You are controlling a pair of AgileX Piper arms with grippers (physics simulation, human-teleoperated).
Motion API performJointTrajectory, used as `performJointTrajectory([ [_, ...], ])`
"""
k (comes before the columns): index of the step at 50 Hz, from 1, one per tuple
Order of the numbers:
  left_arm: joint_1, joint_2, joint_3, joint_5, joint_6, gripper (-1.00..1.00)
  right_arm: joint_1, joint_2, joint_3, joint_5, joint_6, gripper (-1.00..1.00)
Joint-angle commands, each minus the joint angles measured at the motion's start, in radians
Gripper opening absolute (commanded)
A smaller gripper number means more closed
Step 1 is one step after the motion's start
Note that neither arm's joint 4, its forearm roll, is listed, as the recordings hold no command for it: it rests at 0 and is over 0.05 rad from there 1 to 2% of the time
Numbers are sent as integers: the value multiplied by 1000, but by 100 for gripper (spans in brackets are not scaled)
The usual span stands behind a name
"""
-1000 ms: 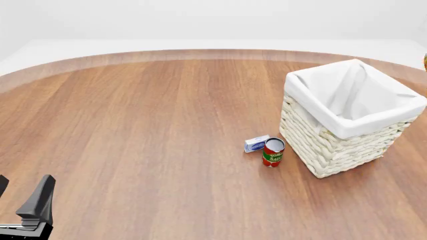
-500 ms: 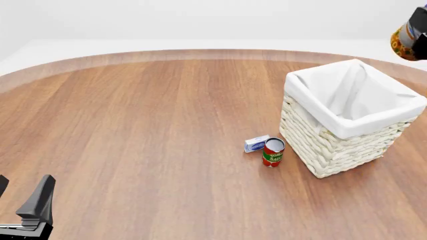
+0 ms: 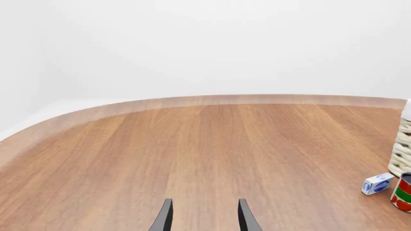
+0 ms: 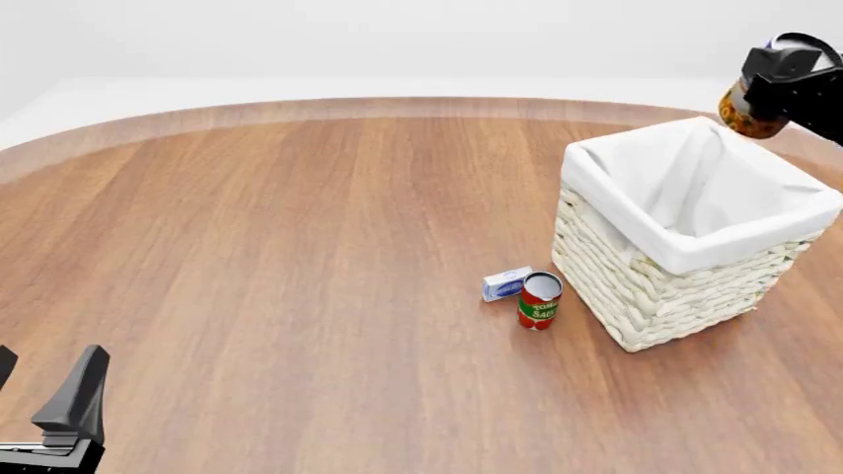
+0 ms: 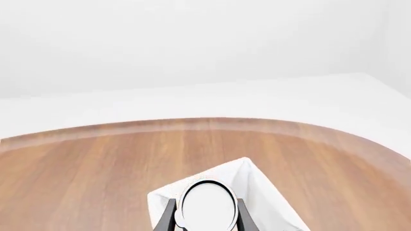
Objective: Pick up the alphabet soup and the cream cheese box, and put them in the basket.
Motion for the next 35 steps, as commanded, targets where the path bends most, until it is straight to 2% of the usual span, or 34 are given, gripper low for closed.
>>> performJointTrajectory([
  [1, 0, 0, 0, 0, 0, 100, -9, 79, -23, -4, 31, -100],
  [8, 0, 0, 0, 0, 0, 100, -20, 112, -34, -3, 35, -100],
  [10, 0, 0, 0, 0, 0, 100, -25, 118, -33, -6, 16, -100],
  [17, 0, 0, 0, 0, 0, 100, -36, 143, -40, -5, 20, -100],
  [19, 0, 0, 0, 0, 0, 100, -38, 151, -39, -10, 6, -100],
  [35, 0, 0, 0, 0, 0, 100, -48, 237, -36, -42, 8, -100],
])
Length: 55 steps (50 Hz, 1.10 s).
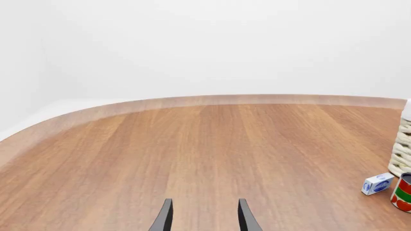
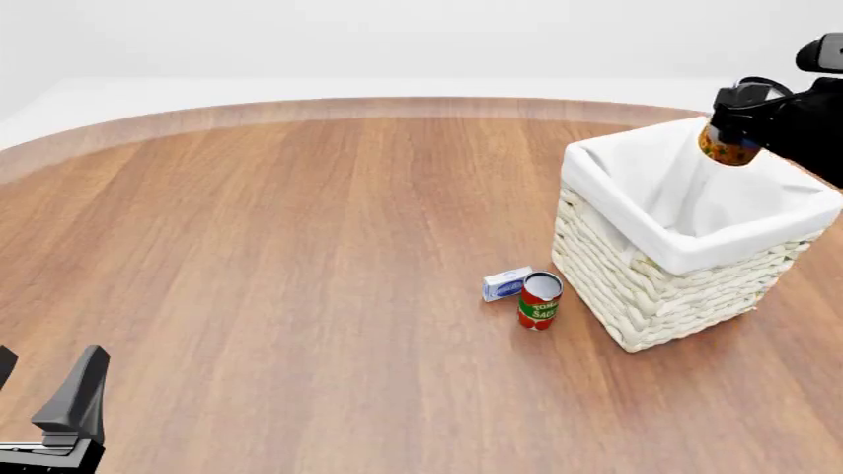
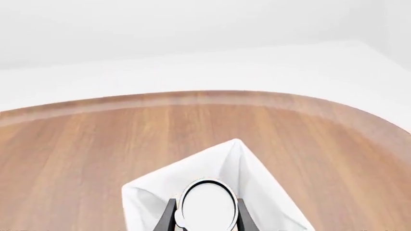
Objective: Pick up the alphabet soup and the cream cheese box, and put them in the basket.
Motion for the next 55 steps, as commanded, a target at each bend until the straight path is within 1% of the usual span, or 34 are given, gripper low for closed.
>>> performJointTrajectory([
  [1, 0, 0, 0, 0, 0, 100, -2, 54, -7, -18, 14, -100],
  [30, 0, 0, 0, 0, 0, 100, -18, 178, -18, -60, 1, -100],
  [55, 0, 0, 0, 0, 0, 100, -5, 249, -11, -102, -3, -100],
])
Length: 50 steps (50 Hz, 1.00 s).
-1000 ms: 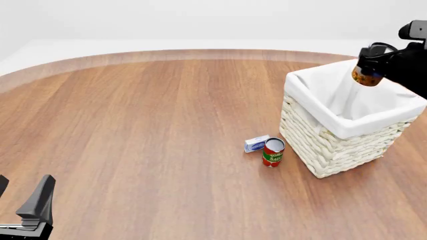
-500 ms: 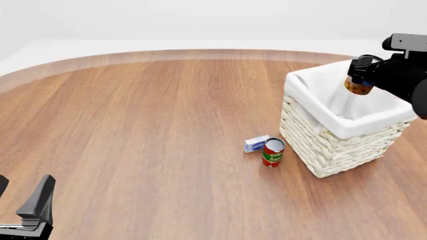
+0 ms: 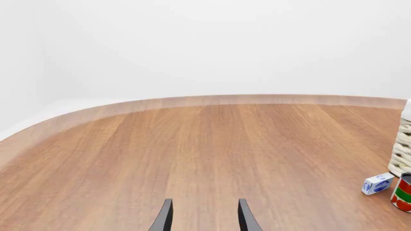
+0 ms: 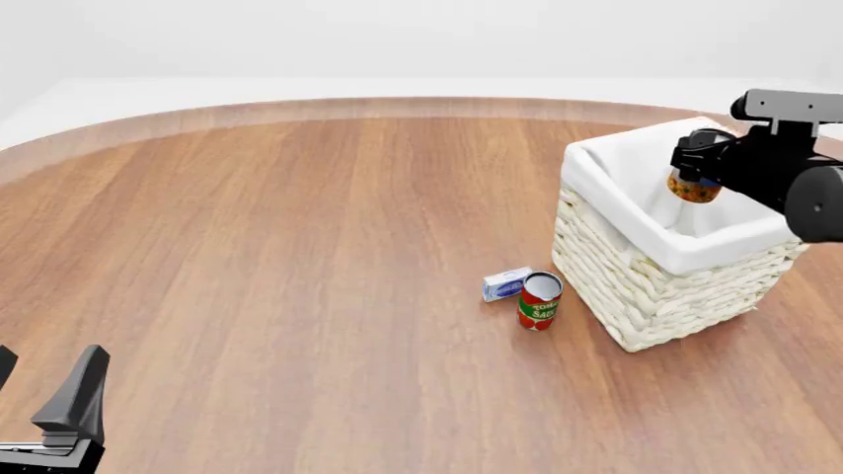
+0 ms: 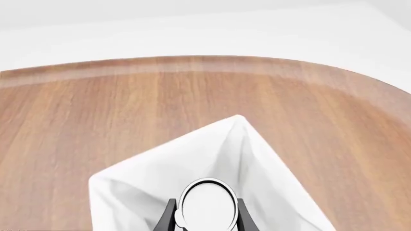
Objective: Pick up the alphabet soup and the cream cheese box, and put them in the basket.
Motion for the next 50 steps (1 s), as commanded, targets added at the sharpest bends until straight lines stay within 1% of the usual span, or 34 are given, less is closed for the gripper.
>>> performJointTrajectory([
  [1, 0, 0, 0, 0, 0, 100, 6, 26, -8, -20, 19, -100],
  [14, 0, 0, 0, 0, 0, 100, 8, 70, 5, -55, 22, -100],
  [26, 0, 0, 0, 0, 0, 100, 5, 114, -2, -76, 15, -100],
  [50, 0, 0, 0, 0, 0, 100, -5, 167, -29, -87, 6, -100],
])
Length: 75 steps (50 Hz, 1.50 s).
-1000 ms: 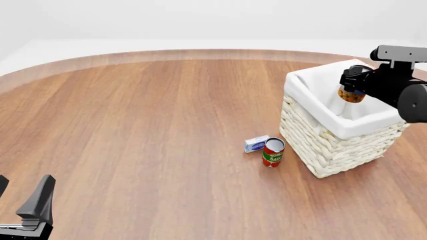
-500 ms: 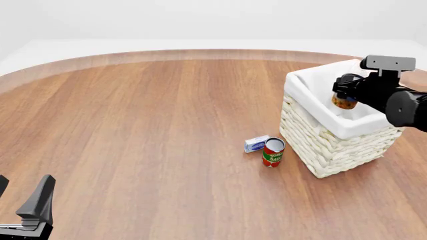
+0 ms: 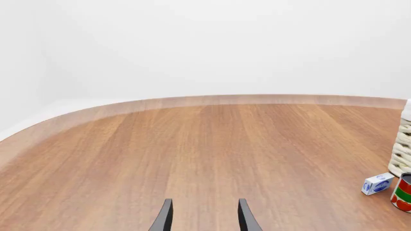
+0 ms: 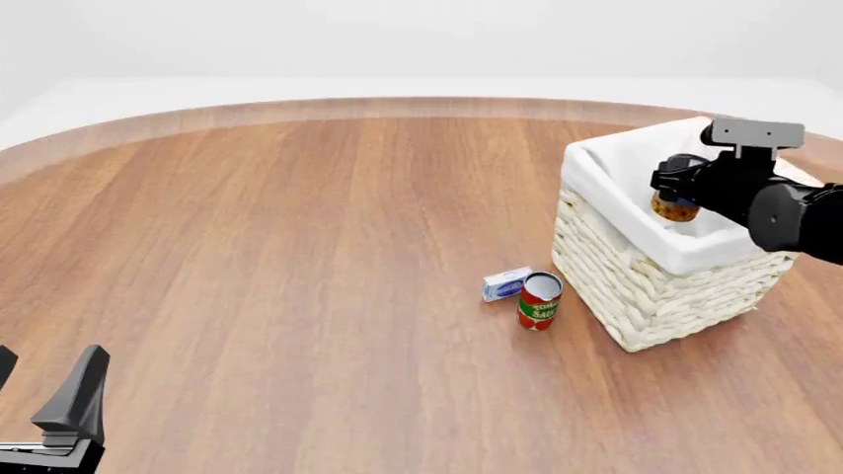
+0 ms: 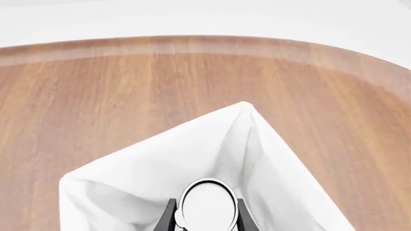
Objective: Pick up the alphabet soup and the cream cheese box, and put them in the basket.
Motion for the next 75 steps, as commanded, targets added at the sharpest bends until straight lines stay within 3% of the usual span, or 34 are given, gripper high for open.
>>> performJointTrajectory([
  [1, 0, 0, 0, 0, 0, 100, -5, 17, -17, -10, 17, -100],
  [57, 0, 0, 0, 0, 0, 100, 3, 61, -34, -25, 5, -100],
  [58, 0, 0, 0, 0, 0, 100, 1, 59, -35, -25, 3, 100],
  [75, 0, 0, 0, 0, 1, 100, 5, 15, -39, -5, 4, 100],
])
